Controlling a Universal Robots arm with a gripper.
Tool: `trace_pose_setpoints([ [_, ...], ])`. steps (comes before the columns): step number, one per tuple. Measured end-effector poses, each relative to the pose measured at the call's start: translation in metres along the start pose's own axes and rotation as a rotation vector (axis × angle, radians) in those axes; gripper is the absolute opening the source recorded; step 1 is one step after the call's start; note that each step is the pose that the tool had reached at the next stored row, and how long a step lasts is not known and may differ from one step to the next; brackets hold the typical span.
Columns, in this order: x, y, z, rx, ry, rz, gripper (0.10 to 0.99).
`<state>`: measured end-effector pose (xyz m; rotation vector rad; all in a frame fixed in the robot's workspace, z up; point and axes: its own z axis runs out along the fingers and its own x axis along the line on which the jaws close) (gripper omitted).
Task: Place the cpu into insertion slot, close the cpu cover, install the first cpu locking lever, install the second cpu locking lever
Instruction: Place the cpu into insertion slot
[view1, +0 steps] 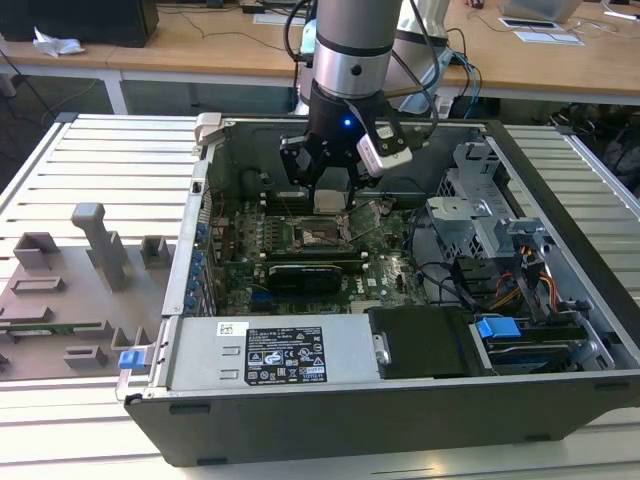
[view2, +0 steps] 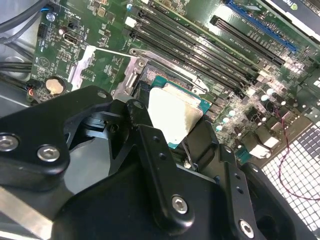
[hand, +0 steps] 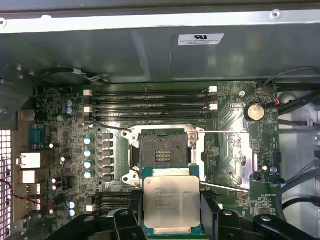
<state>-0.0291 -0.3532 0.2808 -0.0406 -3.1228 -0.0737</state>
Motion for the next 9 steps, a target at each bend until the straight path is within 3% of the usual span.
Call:
trace_pose_setpoints([
  [9,-0.0001,-0.0002,0.0054,0.007,-0.0002,0.000,0.545],
])
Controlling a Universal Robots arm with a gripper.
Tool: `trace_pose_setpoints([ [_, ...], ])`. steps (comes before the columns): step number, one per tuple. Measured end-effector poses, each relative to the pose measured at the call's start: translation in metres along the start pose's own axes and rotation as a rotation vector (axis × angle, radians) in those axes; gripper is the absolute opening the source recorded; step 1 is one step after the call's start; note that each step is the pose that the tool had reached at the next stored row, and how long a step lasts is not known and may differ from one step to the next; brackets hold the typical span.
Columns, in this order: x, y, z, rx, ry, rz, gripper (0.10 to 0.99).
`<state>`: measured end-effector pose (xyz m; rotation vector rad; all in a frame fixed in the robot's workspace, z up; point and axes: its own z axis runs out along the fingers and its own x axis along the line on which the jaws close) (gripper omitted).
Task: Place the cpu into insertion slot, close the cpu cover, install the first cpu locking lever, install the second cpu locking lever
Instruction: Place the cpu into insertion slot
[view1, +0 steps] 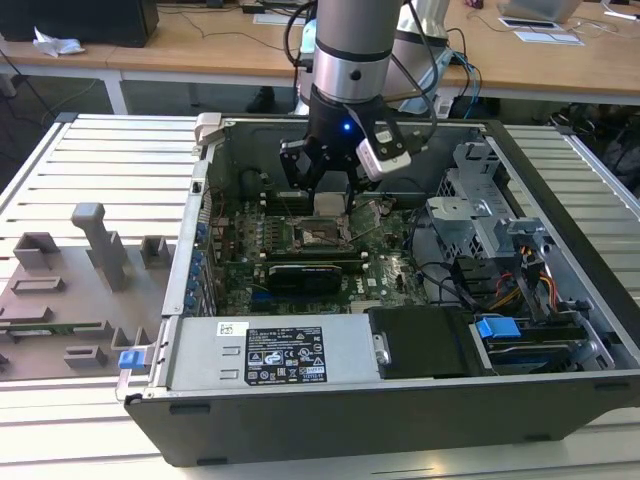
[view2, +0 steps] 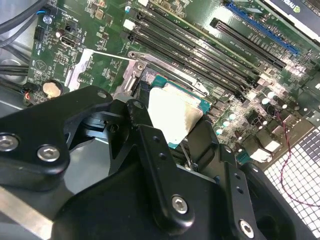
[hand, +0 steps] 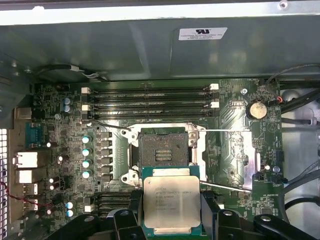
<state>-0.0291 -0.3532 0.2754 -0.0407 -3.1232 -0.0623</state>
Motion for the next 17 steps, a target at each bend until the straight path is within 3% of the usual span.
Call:
trace_pose_setpoints([
  [17,-0.0002,-0.0004,0.0100,0.012,-0.0003,0.000,0.545],
])
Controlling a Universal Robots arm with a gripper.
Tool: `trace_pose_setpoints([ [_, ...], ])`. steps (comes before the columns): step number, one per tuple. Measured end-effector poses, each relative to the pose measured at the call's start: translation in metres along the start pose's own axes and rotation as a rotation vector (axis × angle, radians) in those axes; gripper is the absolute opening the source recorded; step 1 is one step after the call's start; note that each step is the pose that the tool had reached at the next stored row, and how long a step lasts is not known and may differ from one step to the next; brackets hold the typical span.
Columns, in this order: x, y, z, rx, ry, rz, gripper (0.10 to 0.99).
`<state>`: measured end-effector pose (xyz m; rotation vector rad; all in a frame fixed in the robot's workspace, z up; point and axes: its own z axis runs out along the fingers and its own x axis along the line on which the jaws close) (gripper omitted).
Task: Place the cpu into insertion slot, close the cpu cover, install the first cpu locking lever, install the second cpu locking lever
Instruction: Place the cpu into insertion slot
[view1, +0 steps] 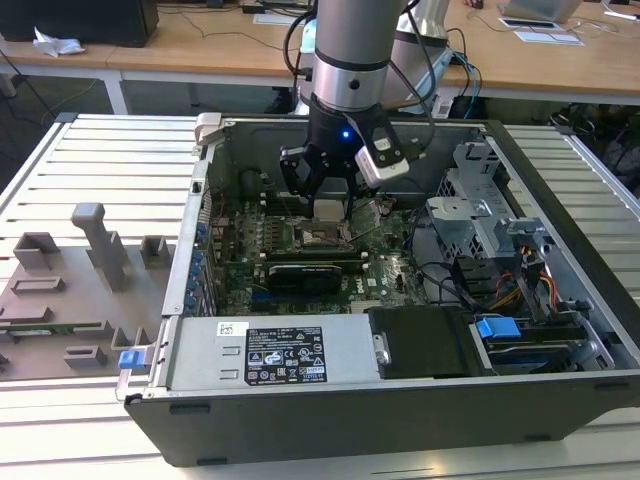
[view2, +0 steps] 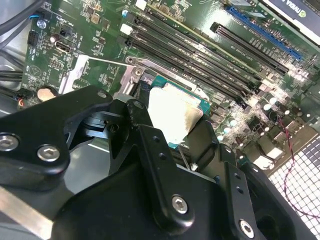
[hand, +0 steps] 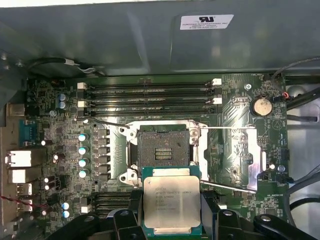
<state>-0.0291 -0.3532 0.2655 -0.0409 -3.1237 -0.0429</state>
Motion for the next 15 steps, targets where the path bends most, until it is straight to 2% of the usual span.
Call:
trace_pose_setpoints([
  [5,-0.0001,-0.0001,0.0040,0.003,-0.0001,0.000,0.545],
  [11,-0.0001,-0.0001,0.0042,0.006,-0.0003,0.003,0.545],
  [15,-0.0001,-0.0001,0.0042,0.009,-0.0012,0.040,0.545],
])
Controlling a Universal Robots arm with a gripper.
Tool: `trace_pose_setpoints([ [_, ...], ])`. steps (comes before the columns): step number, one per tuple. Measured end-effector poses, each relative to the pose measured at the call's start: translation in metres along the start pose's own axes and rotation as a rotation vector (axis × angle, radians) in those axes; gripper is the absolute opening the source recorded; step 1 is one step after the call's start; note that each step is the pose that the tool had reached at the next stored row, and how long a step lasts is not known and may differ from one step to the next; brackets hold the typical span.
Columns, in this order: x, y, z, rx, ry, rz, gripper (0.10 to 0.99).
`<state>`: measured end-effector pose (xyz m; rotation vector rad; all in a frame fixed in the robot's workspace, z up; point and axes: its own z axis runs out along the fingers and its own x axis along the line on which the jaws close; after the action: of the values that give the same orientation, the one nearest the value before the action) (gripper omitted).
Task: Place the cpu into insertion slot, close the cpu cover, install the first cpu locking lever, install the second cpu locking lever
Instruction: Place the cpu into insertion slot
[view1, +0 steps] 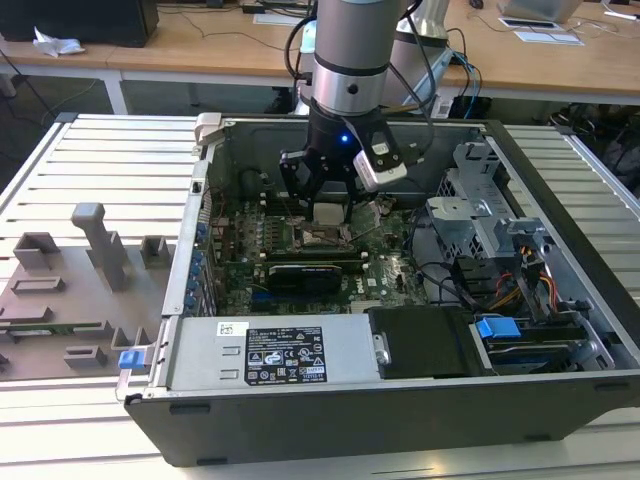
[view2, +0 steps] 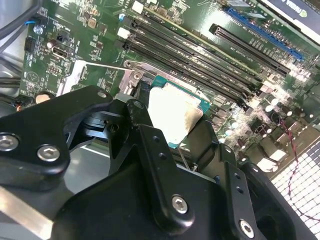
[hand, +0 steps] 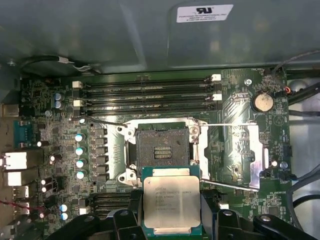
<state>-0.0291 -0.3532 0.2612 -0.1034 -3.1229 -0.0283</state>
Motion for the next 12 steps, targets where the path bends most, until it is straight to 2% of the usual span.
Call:
trace_pose_setpoints([
  [12,0.0000,0.0000,0.0009,0.010,-0.0038,0.165,0.545],
])
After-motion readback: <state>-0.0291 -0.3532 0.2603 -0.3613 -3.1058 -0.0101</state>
